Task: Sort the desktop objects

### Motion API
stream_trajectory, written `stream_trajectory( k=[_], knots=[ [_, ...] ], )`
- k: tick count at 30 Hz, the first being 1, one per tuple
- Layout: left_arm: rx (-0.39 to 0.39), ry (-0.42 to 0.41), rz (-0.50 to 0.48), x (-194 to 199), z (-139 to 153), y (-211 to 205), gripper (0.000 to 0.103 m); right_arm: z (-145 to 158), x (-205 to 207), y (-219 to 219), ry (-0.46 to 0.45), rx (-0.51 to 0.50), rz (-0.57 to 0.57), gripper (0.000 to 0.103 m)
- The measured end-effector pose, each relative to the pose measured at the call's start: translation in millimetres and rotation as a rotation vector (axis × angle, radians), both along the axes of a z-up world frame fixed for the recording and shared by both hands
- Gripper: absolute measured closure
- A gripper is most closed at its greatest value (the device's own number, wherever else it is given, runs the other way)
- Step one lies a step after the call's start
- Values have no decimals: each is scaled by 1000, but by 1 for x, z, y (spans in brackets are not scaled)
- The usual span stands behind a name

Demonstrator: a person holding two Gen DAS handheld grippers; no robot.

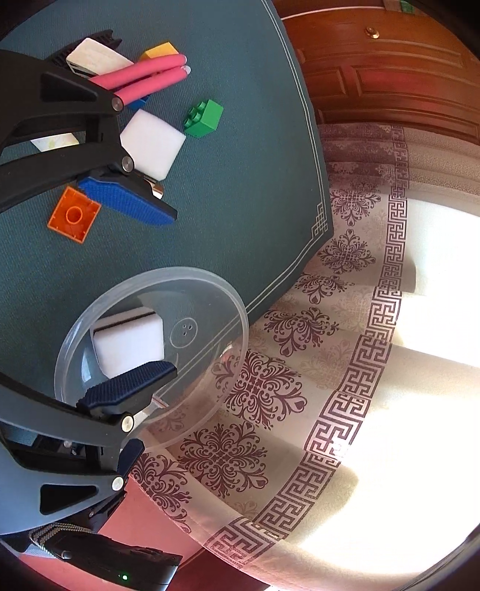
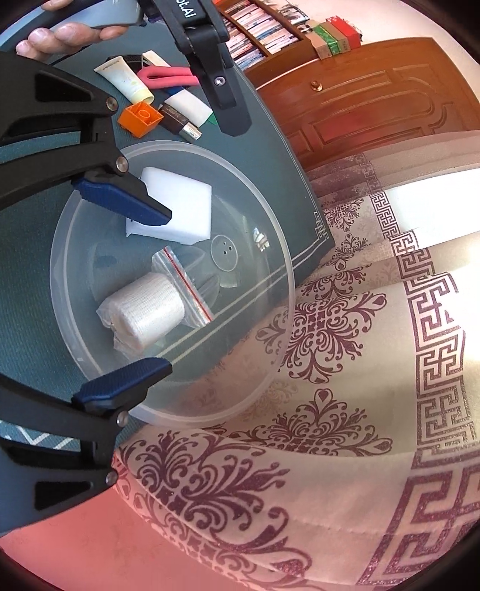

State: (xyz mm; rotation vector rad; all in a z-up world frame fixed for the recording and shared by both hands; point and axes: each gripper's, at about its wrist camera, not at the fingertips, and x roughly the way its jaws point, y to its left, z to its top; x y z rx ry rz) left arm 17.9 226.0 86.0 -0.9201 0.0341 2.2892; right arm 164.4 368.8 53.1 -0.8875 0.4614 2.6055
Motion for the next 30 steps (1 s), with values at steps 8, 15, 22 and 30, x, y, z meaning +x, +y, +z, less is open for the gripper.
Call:
stream_trajectory(
  k=[8, 15, 22, 30],
  knots=[
    [-1, -7, 109, -9, -2, -39, 24, 8, 1, -14, 25, 18, 18, 25],
    [4, -13, 186, -16, -7, -72, 24, 12, 1, -28, 39, 22, 39, 25],
    [5, -23, 277, -23, -12, -107, 24, 13, -1, -36, 46, 16, 55, 24],
    [2, -55, 346, -29, -23, -138, 24, 12, -5, -51, 39, 11, 96, 24]
  ],
)
